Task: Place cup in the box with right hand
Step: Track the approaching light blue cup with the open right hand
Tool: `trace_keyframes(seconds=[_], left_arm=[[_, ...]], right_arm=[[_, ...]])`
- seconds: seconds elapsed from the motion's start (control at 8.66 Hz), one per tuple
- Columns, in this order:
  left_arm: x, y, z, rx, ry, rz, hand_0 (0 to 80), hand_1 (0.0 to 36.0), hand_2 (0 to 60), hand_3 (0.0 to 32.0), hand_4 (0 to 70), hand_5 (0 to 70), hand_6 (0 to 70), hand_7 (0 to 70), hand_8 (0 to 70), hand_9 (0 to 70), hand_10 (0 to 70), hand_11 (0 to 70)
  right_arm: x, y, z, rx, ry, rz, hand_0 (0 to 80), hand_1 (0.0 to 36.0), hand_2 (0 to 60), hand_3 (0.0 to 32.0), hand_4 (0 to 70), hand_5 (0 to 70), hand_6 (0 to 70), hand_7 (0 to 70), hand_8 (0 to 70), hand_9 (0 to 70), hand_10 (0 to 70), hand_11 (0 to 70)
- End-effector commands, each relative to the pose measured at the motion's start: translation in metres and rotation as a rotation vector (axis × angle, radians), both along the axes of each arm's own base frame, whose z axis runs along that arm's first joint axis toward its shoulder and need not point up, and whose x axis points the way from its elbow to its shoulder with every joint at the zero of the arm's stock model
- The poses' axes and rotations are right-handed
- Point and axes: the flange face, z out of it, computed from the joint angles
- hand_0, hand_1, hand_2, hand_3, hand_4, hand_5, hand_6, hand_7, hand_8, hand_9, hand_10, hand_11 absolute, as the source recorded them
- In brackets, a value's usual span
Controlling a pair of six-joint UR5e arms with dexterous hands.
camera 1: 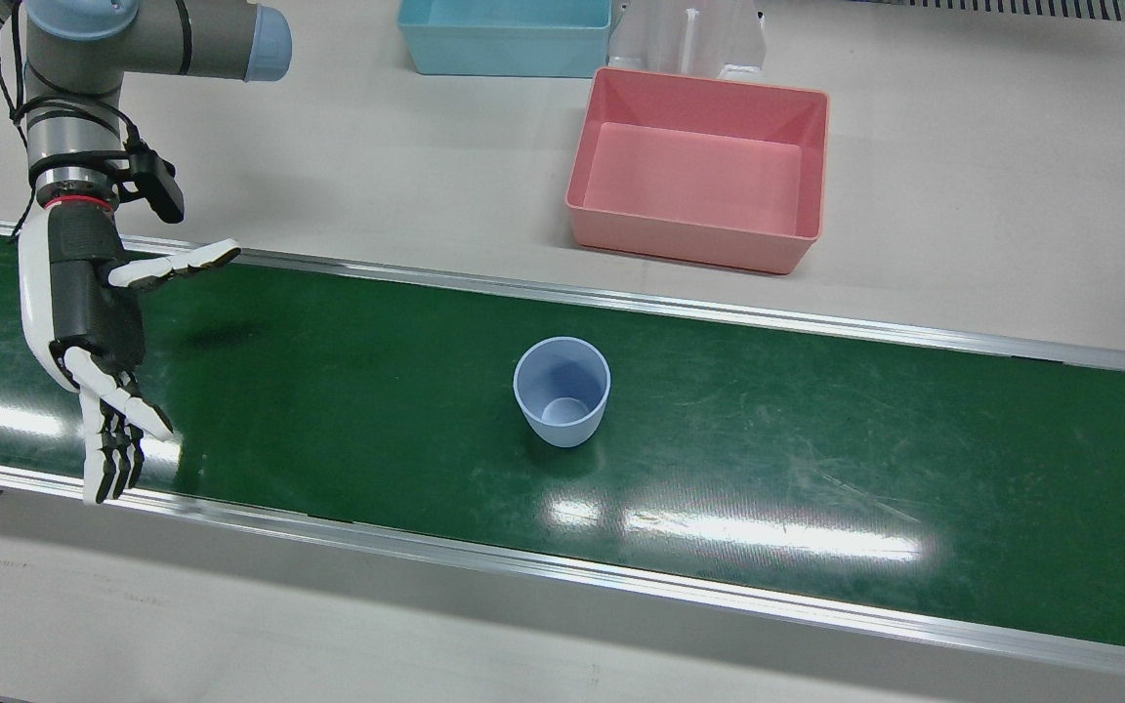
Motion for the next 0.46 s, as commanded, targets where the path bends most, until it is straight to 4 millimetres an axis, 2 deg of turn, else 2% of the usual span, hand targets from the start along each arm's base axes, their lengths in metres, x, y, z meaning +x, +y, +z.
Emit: trace_keyframes(seconds=[0.0, 0.12, 0.35], left_arm=[[0.0002, 0.0001, 0.0002, -0.002, 0.0, 0.0, 0.0, 0.0, 0.0, 0.0, 0.0, 0.0, 0.0, 0.0, 0.0, 0.0, 0.0, 0.0], [0.0002, 0.0, 0.0, 0.0, 0.0, 0.0, 0.0, 0.0, 0.0, 0.0, 0.0, 0.0, 0.0, 0.0, 0.0, 0.0, 0.0, 0.0], [0.0002, 0.0, 0.0, 0.0, 0.0, 0.0, 0.0, 0.0, 0.0, 0.0, 0.0, 0.0, 0.0, 0.0, 0.0, 0.0, 0.0, 0.0]], right_arm=[[-0.0007, -0.0004, -0.0006, 0.001, -0.001, 0.0, 59.1, 17.3, 2.0, 0.0, 5.2, 6.5, 2.1, 0.0, 0.0, 0.4, 0.0, 0.0], [-0.0019, -0.0006, -0.0007, 0.001, -0.001, -0.002, 58.5, 18.4, 3.0, 0.0, 4.5, 6.5, 2.2, 0.1, 0.0, 0.5, 0.0, 0.0], [-0.0055, 0.0004, -0.0007, -0.001, -0.004, 0.002, 60.0, 16.2, 1.0, 0.0, 6.4, 6.5, 2.3, 0.6, 0.0, 0.4, 0.0, 0.0]])
